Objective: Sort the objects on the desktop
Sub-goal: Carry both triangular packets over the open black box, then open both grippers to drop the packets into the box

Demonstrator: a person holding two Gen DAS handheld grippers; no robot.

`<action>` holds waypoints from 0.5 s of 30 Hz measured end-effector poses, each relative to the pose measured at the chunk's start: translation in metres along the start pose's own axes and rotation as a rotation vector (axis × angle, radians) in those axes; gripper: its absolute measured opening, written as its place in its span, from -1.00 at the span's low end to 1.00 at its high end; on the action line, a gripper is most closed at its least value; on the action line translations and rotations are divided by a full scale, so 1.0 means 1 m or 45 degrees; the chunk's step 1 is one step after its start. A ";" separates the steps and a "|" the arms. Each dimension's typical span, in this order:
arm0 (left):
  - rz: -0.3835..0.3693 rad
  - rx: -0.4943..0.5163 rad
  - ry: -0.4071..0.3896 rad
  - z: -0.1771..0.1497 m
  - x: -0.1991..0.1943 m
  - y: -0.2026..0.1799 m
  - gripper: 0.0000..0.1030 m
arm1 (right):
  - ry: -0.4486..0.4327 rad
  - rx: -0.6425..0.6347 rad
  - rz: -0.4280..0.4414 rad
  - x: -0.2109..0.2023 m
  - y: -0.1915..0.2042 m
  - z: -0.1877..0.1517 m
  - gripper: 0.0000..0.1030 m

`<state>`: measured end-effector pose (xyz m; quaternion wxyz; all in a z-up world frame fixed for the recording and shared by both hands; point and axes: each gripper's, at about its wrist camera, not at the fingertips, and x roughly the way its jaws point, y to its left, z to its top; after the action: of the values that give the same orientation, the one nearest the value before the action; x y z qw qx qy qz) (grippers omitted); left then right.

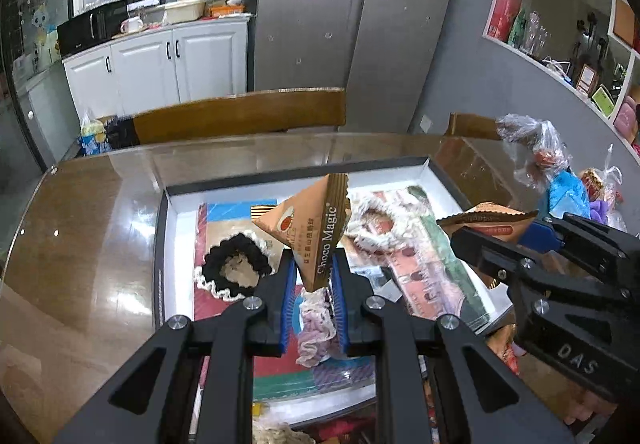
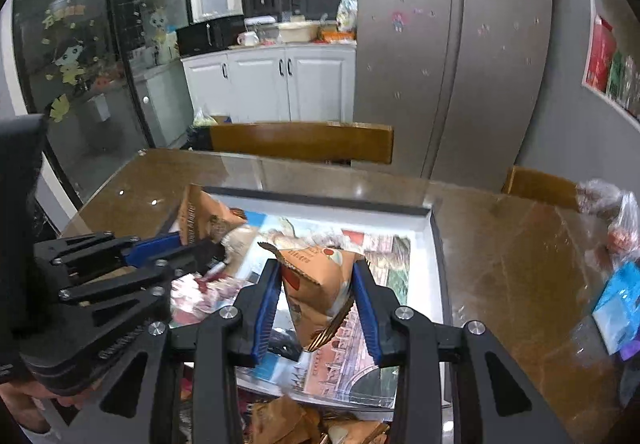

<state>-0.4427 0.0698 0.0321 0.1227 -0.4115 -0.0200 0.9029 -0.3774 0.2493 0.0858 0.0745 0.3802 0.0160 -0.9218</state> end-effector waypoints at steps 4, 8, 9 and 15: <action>-0.007 0.003 0.020 -0.005 0.006 -0.002 -0.66 | 0.045 0.024 0.014 0.011 -0.005 -0.007 -0.28; -0.016 0.007 0.026 -0.011 0.005 -0.005 -0.66 | 0.054 0.031 0.022 0.011 -0.004 -0.010 -0.28; -0.016 0.009 0.025 -0.011 0.004 -0.006 -0.66 | 0.055 0.029 0.025 0.010 -0.004 -0.011 -0.28; -0.017 0.017 0.032 -0.014 0.005 -0.006 -0.66 | 0.067 0.012 0.029 0.013 0.001 -0.014 -0.28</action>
<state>-0.4344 0.0758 0.0200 0.1318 -0.4217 -0.0152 0.8970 -0.3770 0.2474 0.0668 0.0829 0.4049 0.0092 -0.9106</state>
